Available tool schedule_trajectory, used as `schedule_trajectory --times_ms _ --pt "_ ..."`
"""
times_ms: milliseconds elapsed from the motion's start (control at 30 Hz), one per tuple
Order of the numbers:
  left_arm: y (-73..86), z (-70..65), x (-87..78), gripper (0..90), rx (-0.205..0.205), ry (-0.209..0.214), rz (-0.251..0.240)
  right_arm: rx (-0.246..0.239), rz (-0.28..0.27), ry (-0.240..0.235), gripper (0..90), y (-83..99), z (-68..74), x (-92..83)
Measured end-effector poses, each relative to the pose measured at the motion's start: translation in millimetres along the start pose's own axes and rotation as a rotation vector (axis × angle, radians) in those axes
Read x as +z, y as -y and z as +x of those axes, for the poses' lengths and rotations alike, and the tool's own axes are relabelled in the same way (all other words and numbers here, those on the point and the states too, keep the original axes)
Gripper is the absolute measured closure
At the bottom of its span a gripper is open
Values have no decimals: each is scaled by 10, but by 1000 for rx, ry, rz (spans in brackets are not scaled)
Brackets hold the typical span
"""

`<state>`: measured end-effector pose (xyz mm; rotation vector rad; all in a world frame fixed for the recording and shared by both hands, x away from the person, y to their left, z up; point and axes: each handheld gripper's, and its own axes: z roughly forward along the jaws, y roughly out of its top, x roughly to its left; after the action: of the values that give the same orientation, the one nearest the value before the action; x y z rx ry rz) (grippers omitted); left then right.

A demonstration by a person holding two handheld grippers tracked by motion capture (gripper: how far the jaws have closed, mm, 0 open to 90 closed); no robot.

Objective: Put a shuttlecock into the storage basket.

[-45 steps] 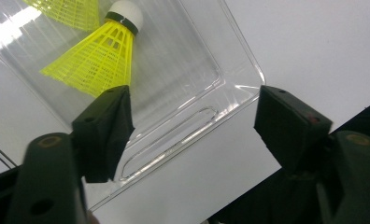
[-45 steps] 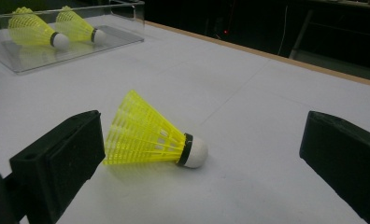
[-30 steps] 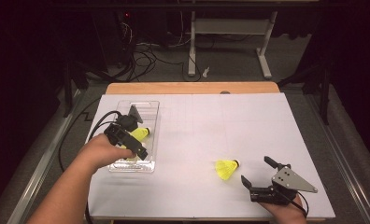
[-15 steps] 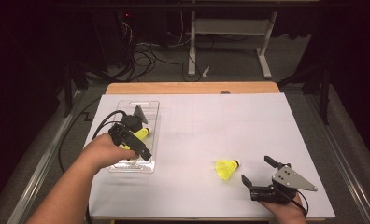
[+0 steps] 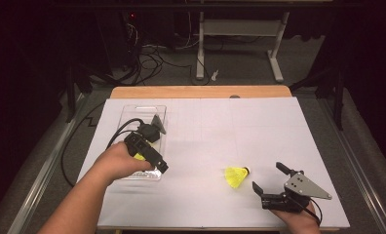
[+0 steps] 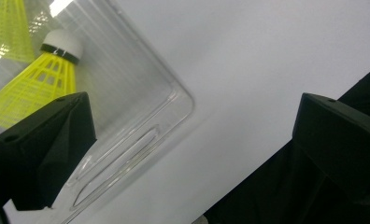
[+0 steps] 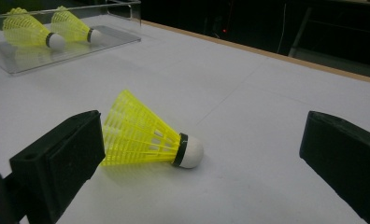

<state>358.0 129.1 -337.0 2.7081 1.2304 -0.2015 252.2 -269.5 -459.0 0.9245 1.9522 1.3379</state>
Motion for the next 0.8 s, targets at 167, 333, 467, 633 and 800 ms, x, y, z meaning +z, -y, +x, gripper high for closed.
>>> schedule_trajectory --times_ms 167,333,467,633,800 --pt "-78 -117 11 7 29 -3 3 2 -6 0 7 -8 2 9" --pt "-161 -207 22 8 56 -2 5 2 -8 2 7 -14 0 5" --pt "-219 -278 45 12 75 -3 7 3 -4 3 7 -4 -8 -4" --pt "-291 -356 74 14 95 4 10 10 -2 2 11 -2 -15 -24" --pt "-311 -361 96 14 97 1 15 26 6 -4 40 1 -34 -41"
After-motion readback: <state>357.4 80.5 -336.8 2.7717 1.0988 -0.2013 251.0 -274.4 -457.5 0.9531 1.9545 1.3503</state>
